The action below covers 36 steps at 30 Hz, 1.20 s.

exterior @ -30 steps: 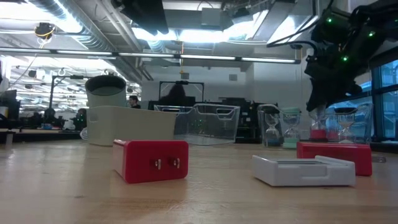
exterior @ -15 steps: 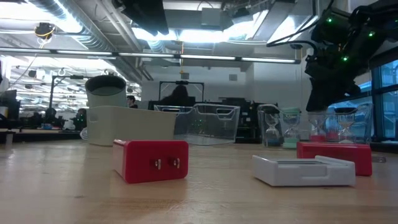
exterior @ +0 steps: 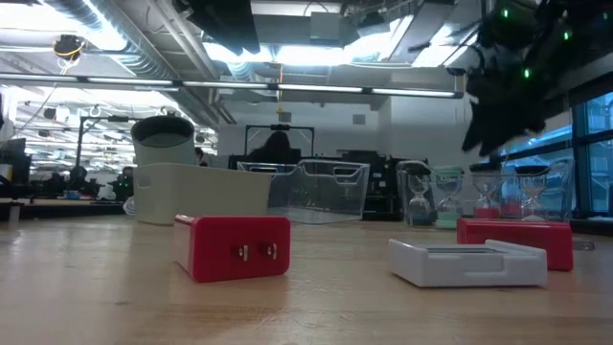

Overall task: Pick & Place Office items
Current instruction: Put the right red charger adapter into the left transparent bin

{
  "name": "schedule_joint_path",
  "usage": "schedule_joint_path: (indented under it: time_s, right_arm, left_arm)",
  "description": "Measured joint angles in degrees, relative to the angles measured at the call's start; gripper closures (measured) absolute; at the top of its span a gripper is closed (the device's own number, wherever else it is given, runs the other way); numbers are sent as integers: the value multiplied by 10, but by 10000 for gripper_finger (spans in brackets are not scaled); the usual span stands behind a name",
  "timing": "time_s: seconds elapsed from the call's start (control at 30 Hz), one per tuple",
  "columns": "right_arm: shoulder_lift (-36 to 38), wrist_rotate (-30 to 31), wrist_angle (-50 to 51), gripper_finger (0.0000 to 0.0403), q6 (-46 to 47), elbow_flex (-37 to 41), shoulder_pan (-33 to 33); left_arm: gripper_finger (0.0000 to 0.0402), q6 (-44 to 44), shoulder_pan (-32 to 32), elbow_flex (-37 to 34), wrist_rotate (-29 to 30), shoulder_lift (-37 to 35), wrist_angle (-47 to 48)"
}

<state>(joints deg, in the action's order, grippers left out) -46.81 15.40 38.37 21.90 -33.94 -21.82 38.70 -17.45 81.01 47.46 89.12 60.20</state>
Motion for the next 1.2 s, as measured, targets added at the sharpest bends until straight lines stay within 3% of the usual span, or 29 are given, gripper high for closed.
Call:
schedule_joint_path:
  time_s: [0.2,0.33,0.7,1.2]
  right_arm:
    - [0,-8,126,61,-6,-130,4]
    - [1,-65,144,72,5,-166,23]
    - [8,-134,150,99,129,-136,168]
    - [-10,-119,71,100,272,-91,426]
  left_arm:
    - [151,6,0,0,0,0,0]
    - [151,16,0,0,0,0,0]
    - [151,21,-1,0,-16,0,0]
    - [151,32,-1,0,-17,0,-1]
